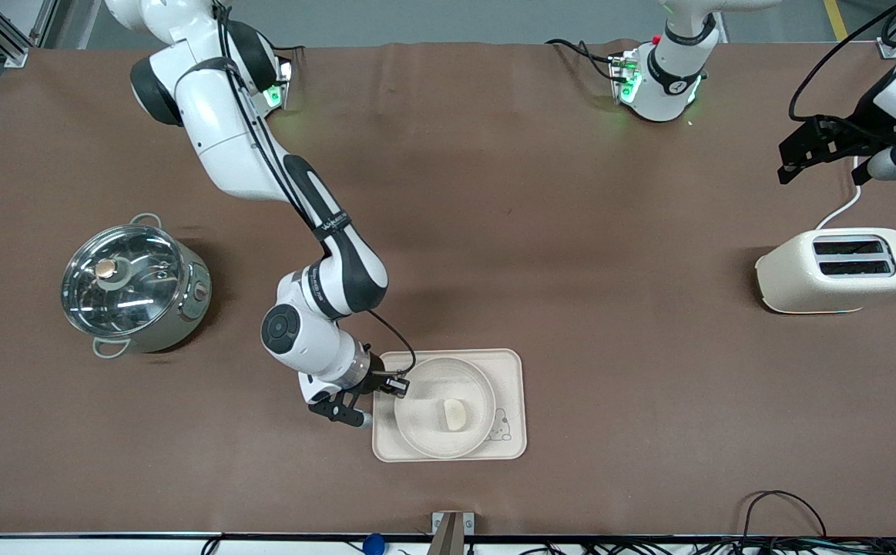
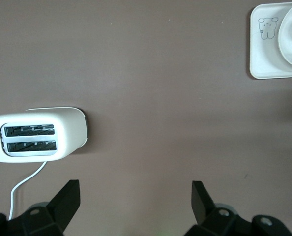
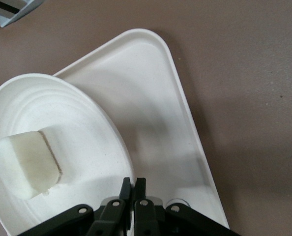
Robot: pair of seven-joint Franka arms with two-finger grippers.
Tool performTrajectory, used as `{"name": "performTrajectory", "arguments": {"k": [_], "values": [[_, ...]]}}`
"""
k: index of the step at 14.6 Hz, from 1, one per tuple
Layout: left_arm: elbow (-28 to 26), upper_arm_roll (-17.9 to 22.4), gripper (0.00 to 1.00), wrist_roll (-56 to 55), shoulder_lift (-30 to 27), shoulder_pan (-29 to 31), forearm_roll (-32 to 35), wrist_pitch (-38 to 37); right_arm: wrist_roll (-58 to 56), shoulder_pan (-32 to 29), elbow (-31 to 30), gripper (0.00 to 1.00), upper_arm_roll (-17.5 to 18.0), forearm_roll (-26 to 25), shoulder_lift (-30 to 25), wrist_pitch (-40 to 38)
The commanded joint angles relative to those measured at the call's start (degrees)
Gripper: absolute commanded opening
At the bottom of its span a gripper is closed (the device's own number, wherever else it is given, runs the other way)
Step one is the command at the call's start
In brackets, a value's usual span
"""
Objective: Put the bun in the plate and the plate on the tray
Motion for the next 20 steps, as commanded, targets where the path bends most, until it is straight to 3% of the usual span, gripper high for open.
{"name": "performTrajectory", "arguments": {"k": [1,5,6,8,13,15,17,19,20], "values": [[-1.79,0.75,1.00,0.26,-0.97,-0.73,-0.68,0.20,1.23,-0.61,1.74,0.00,0.75,-0.82,1.61,1.19],[-1.87,0.31,1.00,-0.09,-0.88,-1.00,-0.60,1.26,1.23,-0.78,1.57,0.02,0.75,-0.74,1.61,1.11],[-1.96,0.22,1.00,-0.09,-0.88,-0.91,-0.68,1.26,1.31,-0.96,1.57,0.19,0.75,-0.65,1.61,1.19],[-1.96,0.22,1.00,-0.09,-0.96,-0.91,-0.68,1.17,1.31,-0.87,1.48,0.41,0.75,-0.56,1.00,0.84],[-1.70,0.31,1.00,0.61,-0.79,-0.65,0.11,0.64,1.31,-0.70,-3.87,0.55,0.84,-0.47,-6.37,-1.78],[-1.70,0.31,1.00,0.79,-0.53,-0.91,0.37,0.73,1.23,-1.92,-8.42,0.72,0.66,-0.73,-10.75,-2.67],[-1.87,-0.74,1.00,0.79,-0.44,-1.17,2.47,1.25,1.14,-3.42,-12.91,1.00,0.05,-1.17,-15.76,-4.77],[-2.22,-1.62,1.00,0.70,-0.44,-1.00,3.10,1.69,0.61,-3.51,-17.22,1.00,-3.37,-1.70,-22.18,-8.89],[-2.66,-1.63,1.00,0.79,-0.61,-0.91,3.10,1.96,0.44,-3.25,-19.07,1.00,-5.56,-5.01,-25.86,-11.35]]}}
